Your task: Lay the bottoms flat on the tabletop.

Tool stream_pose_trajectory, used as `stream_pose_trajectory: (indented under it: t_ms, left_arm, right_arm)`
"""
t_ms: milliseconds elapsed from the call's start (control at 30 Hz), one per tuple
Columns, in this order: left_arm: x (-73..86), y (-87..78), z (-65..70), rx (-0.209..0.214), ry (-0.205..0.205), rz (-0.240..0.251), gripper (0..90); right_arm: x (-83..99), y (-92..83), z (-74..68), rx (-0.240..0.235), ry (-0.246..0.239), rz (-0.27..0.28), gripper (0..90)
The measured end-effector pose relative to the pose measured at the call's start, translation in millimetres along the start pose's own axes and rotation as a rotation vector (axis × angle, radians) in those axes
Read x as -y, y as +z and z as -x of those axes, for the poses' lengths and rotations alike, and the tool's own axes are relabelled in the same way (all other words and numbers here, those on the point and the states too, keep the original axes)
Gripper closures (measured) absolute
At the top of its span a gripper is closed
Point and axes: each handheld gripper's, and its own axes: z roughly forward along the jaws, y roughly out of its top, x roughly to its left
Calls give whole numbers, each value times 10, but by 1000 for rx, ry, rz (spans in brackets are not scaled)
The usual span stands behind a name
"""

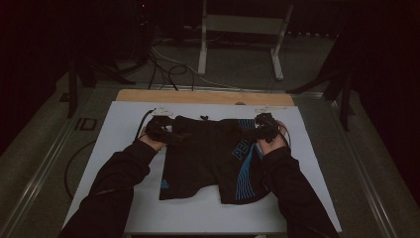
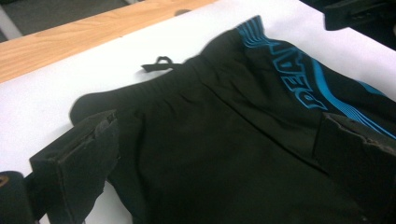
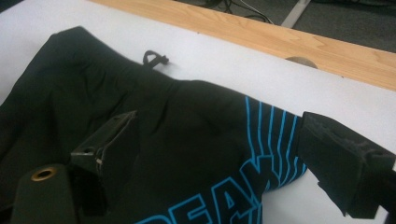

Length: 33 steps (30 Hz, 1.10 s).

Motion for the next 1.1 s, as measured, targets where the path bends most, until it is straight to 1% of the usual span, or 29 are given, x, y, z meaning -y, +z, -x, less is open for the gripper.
stream_pose_trajectory:
  t_ms: [67,167,233,333,400,433,467,500,533,567,600,633,700,733,767,800,833,867,900,933,967,1000,1067,1100]
  left_arm:
    - [20,-50,46,15,3,7,21]
    - [61,-134,114,38,13,19,21]
    - [114,-198,168,58,22,31,21]
    - [219,-282,261,77,55,28,32]
    - [300,-327,326,104,61,24,47]
    - [353,-352,375,116,75,20,50]
    - [385,-365,405,130,80,18,50]
    - [385,-365,405,130,80,18,50]
    - [447,-389,470,154,94,10,50]
    - [516,-420,555,176,116,7,51]
    - [552,-436,602,196,114,10,55]
    - [587,-454,647,209,122,10,65]
    - [655,-485,744,234,146,12,98]
    - [688,-502,790,240,169,9,130]
    - [720,-509,834,256,174,11,156]
    - [751,-514,874,270,185,3,165]
    - [781,-516,919,274,204,-6,192]
    - [812,-516,961,283,215,-11,200]
    - [843,-517,992,299,225,-15,231]
    - [843,-517,992,299,225,-15,282]
    - [905,-509,1058,323,249,-24,282]
    - [928,-507,1081,340,257,-23,324]
    - [966,-488,1149,378,282,-39,409]
    - [976,-468,1185,397,300,-51,419]
  right_arm:
    - [28,-36,-31,-11,-2,0,140]
    - [88,-90,-79,-27,-18,-2,141]
    - [134,-129,-115,-28,-24,-9,141]
    - [212,-197,-150,-44,-34,-12,141]
    - [272,-240,-170,-58,-34,-7,141]
    - [304,-257,-179,-61,-38,-9,141]
    - [343,-278,-192,-61,-35,-11,141]
    - [343,-278,-192,-61,-35,-11,141]
    - [367,-289,-190,-64,-42,-12,141]
    - [412,-314,-195,-73,-30,-12,141]
    - [463,-346,-197,-78,-23,-10,141]
    - [490,-363,-197,-78,-22,-13,141]
    - [537,-401,-201,-85,-20,-13,141]
    - [558,-423,-205,-83,-23,-16,141]
    - [577,-442,-210,-78,-25,-15,141]
    - [594,-465,-210,-79,-28,-14,141]
    - [608,-485,-214,-82,-19,-12,141]
    - [620,-508,-213,-86,-20,-11,141]
    - [629,-532,-215,-86,-19,-10,141]
    - [629,-532,-215,-86,-19,-10,141]
    - [640,-552,-213,-86,-19,-7,141]
    - [662,-590,-220,-92,-6,-4,141]
    - [680,-618,-224,-97,-6,-4,141]
    - [691,-629,-226,-100,-6,-3,141]
